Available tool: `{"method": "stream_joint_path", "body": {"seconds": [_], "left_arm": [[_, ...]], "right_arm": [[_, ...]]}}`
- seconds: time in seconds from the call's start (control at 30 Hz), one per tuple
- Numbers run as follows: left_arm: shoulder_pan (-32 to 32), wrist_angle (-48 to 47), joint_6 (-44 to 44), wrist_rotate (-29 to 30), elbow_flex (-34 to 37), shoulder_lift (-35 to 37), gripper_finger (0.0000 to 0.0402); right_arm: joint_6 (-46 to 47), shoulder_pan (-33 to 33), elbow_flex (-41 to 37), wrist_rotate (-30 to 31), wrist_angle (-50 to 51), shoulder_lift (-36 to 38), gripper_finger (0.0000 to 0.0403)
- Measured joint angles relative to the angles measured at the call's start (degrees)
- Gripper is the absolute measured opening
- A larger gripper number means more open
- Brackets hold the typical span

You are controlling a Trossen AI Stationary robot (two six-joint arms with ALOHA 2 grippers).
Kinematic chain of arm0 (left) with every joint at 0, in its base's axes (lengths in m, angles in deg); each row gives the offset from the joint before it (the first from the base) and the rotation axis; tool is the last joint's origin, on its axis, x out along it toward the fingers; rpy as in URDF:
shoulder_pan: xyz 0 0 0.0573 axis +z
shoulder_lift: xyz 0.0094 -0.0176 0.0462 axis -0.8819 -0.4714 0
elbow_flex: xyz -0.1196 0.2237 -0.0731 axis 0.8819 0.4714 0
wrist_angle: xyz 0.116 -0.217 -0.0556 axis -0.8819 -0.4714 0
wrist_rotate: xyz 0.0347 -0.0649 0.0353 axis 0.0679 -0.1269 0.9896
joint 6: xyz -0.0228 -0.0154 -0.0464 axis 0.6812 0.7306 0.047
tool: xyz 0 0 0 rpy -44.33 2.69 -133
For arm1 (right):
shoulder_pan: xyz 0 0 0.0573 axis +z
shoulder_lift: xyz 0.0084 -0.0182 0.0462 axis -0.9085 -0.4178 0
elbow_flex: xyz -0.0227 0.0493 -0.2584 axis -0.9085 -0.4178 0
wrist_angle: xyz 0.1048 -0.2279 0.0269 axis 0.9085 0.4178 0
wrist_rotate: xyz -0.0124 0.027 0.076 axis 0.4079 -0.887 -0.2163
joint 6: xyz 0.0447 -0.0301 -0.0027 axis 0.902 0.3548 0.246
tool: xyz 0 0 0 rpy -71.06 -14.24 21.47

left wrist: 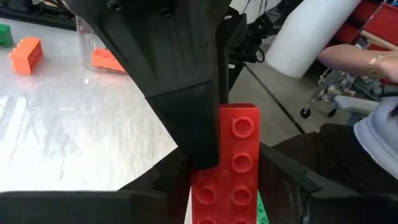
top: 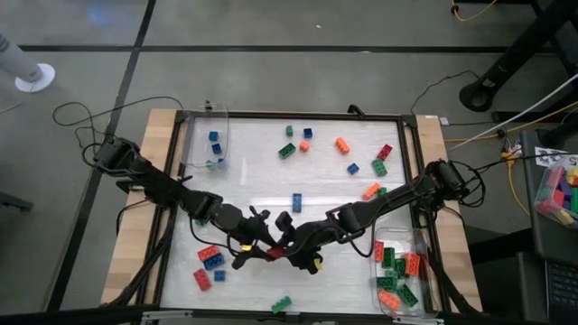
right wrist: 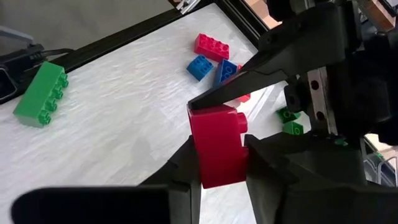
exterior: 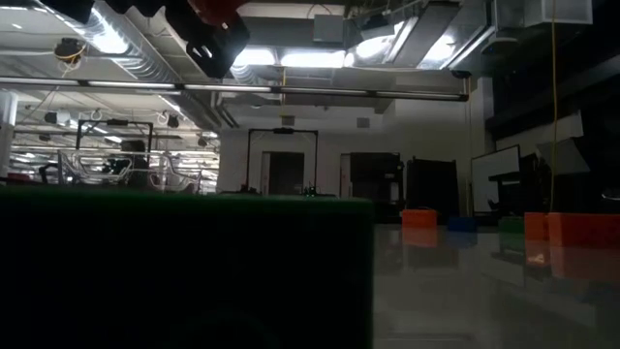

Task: Sort blocks by size
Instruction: Put the 8 stud red game piece into the bottom transparent bin

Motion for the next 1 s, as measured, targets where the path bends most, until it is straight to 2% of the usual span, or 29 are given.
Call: {"method": "stream_joint_path", "body": {"seconds": [0.17, 0.33, 0.47, 0.7, 0.87, 1.0], "left_arm": [[0.04, -0.49, 0.61, 0.36, 0.0, 0.02, 0.0176], [0.38, -1.64, 0.78, 0.16, -0.07, 0.12, 0.0204], [1.5, -4.09, 0.17, 0.03, -0.07, 0.24, 0.0215], [4.46, -12.86, 1.14, 0.03, -0.07, 0.24, 0.0211], [6.47, -15.94, 4.77, 0.05, -0.07, 0.24, 0.021], [7.44, -17.03, 5.77, 0.05, -0.07, 0.24, 0.021]], "right_arm": [[3.67, 0.01, -0.04, -0.29, 2.14, 0.49, 0.0108], [7.65, 0.04, -0.09, -0.65, 6.94, 3.07, 0.0092], [14.67, 0.1, -0.09, -2.39, 14.78, 6.08, 0.0093], [37.4, 3.2, -0.09, -4.5, 36.81, 12.86, 0.0107], [55.41, 8.36, -0.09, -4.5, 52.39, 16.26, 0.0094], [69.57, 13.96, -0.09, -4.48, 63.03, 16.41, 0.01]]}}
